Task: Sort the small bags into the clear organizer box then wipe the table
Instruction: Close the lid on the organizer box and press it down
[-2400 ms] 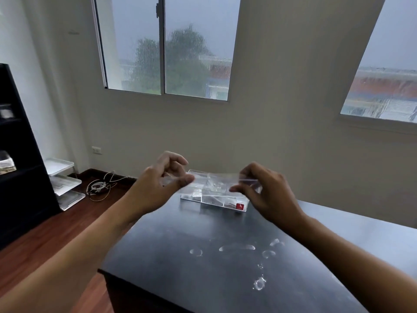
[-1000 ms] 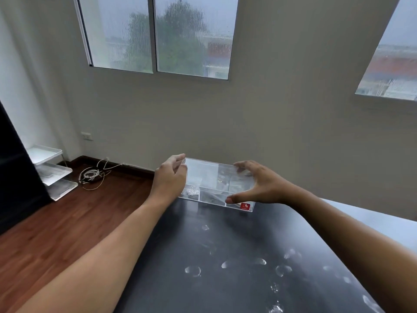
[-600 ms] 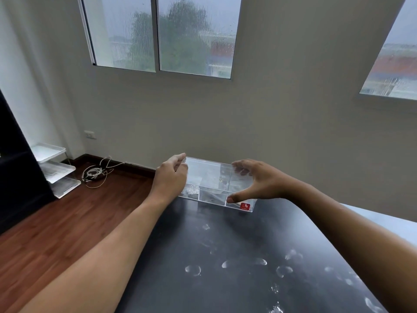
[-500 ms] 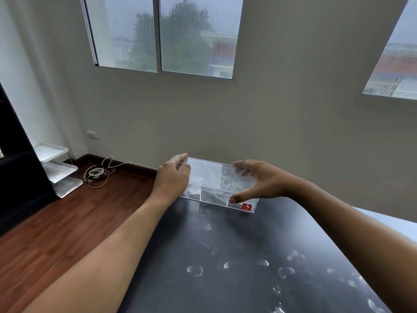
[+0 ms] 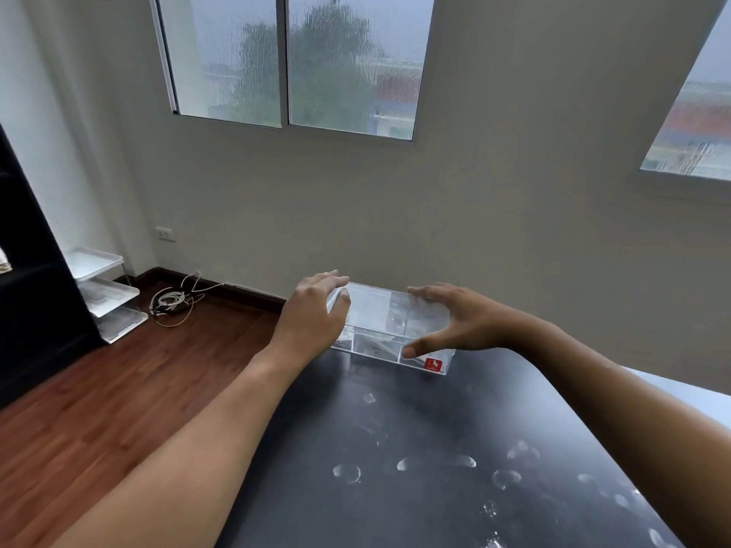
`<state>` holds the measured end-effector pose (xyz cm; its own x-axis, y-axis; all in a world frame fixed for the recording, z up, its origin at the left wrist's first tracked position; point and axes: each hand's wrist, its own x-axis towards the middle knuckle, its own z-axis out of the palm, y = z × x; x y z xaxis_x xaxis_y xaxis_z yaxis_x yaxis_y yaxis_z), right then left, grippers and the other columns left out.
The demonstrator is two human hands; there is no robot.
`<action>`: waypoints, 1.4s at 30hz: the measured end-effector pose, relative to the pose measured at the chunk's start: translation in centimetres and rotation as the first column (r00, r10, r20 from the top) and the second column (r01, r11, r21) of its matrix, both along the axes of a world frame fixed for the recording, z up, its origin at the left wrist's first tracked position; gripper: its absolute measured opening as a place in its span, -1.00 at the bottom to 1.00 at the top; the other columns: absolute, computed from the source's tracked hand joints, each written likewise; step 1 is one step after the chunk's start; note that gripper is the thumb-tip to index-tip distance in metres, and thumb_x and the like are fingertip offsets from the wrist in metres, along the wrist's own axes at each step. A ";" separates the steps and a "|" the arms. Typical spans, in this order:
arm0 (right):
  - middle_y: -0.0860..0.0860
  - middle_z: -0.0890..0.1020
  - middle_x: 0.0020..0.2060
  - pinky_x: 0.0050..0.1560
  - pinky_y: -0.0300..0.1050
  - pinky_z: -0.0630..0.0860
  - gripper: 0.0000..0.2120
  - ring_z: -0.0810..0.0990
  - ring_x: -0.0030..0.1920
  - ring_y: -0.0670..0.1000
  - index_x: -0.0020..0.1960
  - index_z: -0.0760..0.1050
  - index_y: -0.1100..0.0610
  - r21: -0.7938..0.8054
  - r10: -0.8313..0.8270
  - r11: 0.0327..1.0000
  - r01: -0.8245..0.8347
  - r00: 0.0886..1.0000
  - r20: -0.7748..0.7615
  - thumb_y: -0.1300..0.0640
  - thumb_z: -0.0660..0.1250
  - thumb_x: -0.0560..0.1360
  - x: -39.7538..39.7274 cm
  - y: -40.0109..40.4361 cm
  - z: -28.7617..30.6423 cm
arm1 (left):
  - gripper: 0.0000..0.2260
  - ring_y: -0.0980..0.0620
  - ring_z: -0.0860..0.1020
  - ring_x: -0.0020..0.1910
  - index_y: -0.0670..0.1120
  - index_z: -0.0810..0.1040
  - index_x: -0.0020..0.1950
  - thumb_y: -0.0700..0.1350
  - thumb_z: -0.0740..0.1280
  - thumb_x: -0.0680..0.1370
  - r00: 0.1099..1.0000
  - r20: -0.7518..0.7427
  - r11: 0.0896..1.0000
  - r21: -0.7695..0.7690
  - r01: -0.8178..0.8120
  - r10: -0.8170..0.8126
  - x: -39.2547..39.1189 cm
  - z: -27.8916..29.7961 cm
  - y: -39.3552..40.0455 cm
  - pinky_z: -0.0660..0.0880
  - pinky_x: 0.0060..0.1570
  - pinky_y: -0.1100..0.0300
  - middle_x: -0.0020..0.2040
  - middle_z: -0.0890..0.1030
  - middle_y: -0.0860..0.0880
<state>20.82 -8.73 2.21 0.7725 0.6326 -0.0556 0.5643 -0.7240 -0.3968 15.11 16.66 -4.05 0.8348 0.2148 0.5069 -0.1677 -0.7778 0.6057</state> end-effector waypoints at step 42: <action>0.18 -0.08 0.65 0.62 0.00 -0.15 -0.38 -0.13 0.65 0.06 0.65 -0.09 0.25 -0.172 -0.080 0.977 0.124 0.967 0.241 -0.09 -0.14 0.72 -3.4 2.3 -3.6 | -0.50 0.08 -0.09 0.63 0.02 -0.01 0.66 0.06 -0.16 0.71 0.882 -0.472 0.814 0.512 0.273 0.001 -0.6 2.5 -0.8 -0.16 0.57 0.12 0.67 -0.05 -0.01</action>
<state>17.41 -6.41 -1.39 0.8377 0.5456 0.0238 0.5442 -0.8305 -0.1183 14.48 15.86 -1.59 0.9897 -0.1184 0.0799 -0.1272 -0.9852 0.1151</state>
